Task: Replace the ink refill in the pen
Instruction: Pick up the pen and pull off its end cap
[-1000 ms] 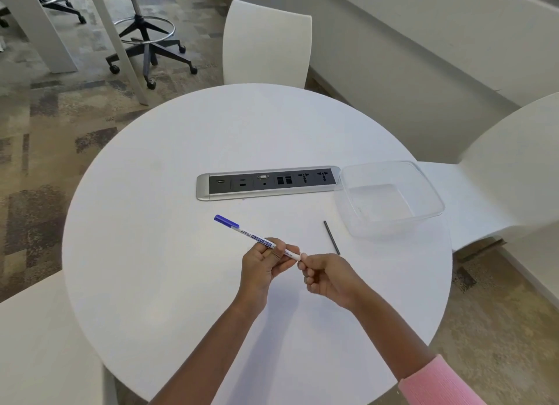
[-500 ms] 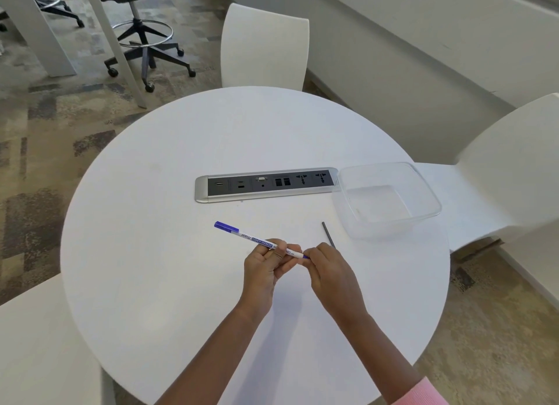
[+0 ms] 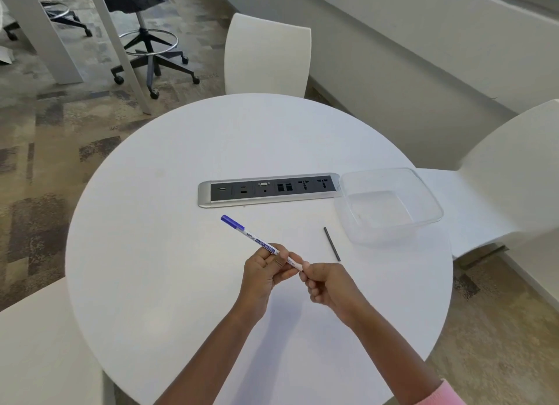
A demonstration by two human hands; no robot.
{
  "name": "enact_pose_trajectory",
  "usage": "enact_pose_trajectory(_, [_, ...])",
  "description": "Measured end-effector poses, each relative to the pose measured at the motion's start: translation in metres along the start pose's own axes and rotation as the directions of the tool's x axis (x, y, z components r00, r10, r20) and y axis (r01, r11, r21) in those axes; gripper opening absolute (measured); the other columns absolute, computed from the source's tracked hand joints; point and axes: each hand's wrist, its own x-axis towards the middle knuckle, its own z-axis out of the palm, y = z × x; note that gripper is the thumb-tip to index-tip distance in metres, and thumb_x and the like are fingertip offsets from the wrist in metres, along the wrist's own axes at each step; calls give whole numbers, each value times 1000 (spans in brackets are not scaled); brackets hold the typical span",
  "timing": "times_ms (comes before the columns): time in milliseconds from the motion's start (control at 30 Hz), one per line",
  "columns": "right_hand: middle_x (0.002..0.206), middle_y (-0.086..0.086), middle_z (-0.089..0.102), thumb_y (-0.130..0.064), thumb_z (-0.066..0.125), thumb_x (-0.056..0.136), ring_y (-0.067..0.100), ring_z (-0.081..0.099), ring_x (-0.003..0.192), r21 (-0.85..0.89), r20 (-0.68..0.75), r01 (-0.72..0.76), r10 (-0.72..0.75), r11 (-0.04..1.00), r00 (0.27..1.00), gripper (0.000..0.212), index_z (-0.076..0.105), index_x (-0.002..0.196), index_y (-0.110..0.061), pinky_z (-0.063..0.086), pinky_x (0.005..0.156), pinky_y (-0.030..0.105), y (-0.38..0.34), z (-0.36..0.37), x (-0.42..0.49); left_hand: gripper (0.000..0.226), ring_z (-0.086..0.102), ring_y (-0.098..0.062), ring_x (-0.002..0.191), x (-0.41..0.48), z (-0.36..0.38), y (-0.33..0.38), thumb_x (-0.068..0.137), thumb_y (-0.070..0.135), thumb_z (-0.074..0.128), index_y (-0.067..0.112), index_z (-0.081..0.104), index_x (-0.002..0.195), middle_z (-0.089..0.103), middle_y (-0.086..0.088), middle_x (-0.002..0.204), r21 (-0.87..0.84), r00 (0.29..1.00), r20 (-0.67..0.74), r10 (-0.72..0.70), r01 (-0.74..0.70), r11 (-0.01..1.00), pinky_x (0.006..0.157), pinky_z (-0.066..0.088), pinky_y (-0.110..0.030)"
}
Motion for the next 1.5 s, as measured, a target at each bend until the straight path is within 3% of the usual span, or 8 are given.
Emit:
enact_pose_trajectory(200, [56,-3,55,-23,49,92,11,50,50,-180,-97,119,-138,976,986,31,63,66,-14,39,47,14,5,6,-3,12,67,-19,64,1,2,-2,78,19,60,14,63,68,73,-7,71,-26,999,-51,11,-12,1000,63,56,-22])
enact_pose_trajectory(333, [80,0,59,-28,53,89,12,52,71,-761,-109,311,-585,569,804,13,55,91,-15,43,60,22,20,12,-6,12,70,-22,69,4,3,-3,83,12,57,9,63,73,74,-8,71,-41,995,-96,1,-5,999,61,57,-20])
enact_pose_trajectory(500, [78,12,57,-20,50,91,23,50,72,-872,2,341,-694,352,720,20,61,87,-3,42,58,33,17,7,-1,15,71,-21,69,4,5,-6,73,20,61,6,62,77,74,-9,72,-74,998,-68,-14,9,997,60,57,-20])
enact_pose_trajectory(800, [38,-10,41,-16,54,88,6,35,42,-364,-142,249,-317,898,938,40,54,48,-17,28,48,21,6,3,1,12,68,-18,68,6,1,-6,76,25,60,16,61,68,73,-6,73,-1,1000,7,-5,5,1000,63,55,-20])
enact_pose_trajectory(967, [42,-8,37,-21,47,91,5,32,37,146,93,-164,151,976,984,39,55,54,-13,28,37,13,-3,-7,2,13,70,-19,71,6,0,-4,78,23,60,16,61,67,74,-6,74,22,999,41,1,-2,1000,64,56,-20])
enact_pose_trajectory(1133, [48,-3,49,-28,40,95,11,46,45,-140,-78,70,-81,988,994,43,60,59,-15,38,47,18,1,-4,4,14,69,-18,69,9,3,-6,74,26,61,13,62,71,74,-6,74,8,1000,-21,8,-8,1000,65,56,-21])
enact_pose_trajectory(1300, [71,1,54,-21,56,88,15,49,66,-779,-28,383,-638,497,770,9,57,85,-13,41,58,25,17,1,1,15,70,-20,71,12,3,-5,74,23,60,9,63,76,74,-8,73,-45,998,-64,-7,5,999,63,58,-21])
enact_pose_trajectory(1500, [58,12,53,-8,59,80,26,50,53,-893,111,405,-773,199,624,15,61,67,0,37,44,28,12,-1,6,16,70,-19,70,13,5,-5,73,23,60,7,62,78,74,-8,73,-82,998,-51,-19,15,997,61,57,-19])
